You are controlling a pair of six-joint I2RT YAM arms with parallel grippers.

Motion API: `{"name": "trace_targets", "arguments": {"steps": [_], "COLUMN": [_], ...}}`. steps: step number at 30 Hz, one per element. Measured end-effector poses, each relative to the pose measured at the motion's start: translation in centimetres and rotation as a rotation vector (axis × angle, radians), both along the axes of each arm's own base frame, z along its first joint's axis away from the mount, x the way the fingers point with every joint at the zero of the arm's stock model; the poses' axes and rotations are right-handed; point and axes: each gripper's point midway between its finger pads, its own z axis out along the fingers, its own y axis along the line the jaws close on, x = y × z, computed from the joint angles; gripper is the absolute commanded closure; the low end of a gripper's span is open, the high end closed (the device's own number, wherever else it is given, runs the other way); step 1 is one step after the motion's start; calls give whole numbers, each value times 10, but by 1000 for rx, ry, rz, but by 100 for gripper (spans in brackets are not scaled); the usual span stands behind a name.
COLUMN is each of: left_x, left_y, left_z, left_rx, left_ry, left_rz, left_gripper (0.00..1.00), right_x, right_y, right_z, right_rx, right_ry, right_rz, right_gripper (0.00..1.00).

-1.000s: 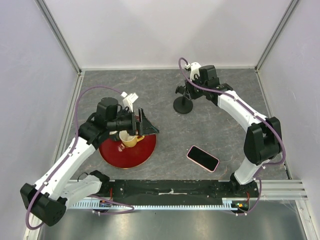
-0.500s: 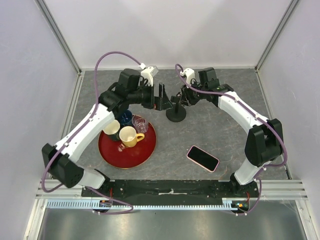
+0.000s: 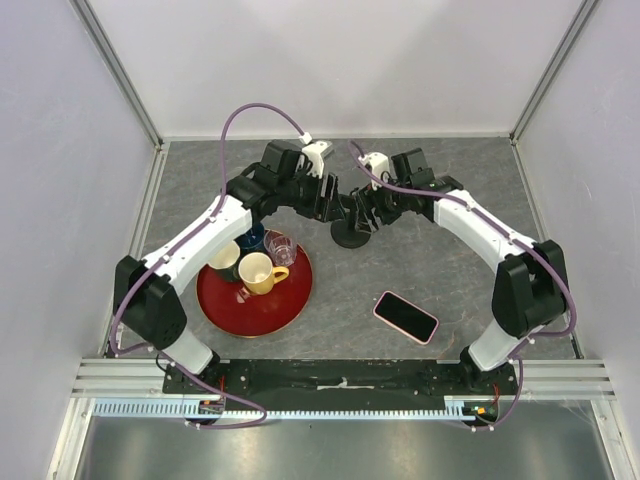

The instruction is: Place the phone on the phone stand

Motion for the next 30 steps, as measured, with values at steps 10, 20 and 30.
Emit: {"name": "trace_targets", "arguments": {"steps": [10, 20, 30], "left_x": [21, 38, 17], "left_y": [1, -2, 4], "left_z": [-9, -2, -11], "left_rx": [-77, -188, -265], "left_ry": [67, 172, 243], "left_rz": [50, 112, 72], "left_gripper": [20, 14, 16], "right_x": [-29, -29, -21], "right_y": [-24, -9, -18], "right_z": [10, 42, 26], "right_rx": [64, 472, 865], "right_ry": [0, 70, 256], "right_rz": [-283, -557, -811], "right_gripper": [11, 2, 13]}}
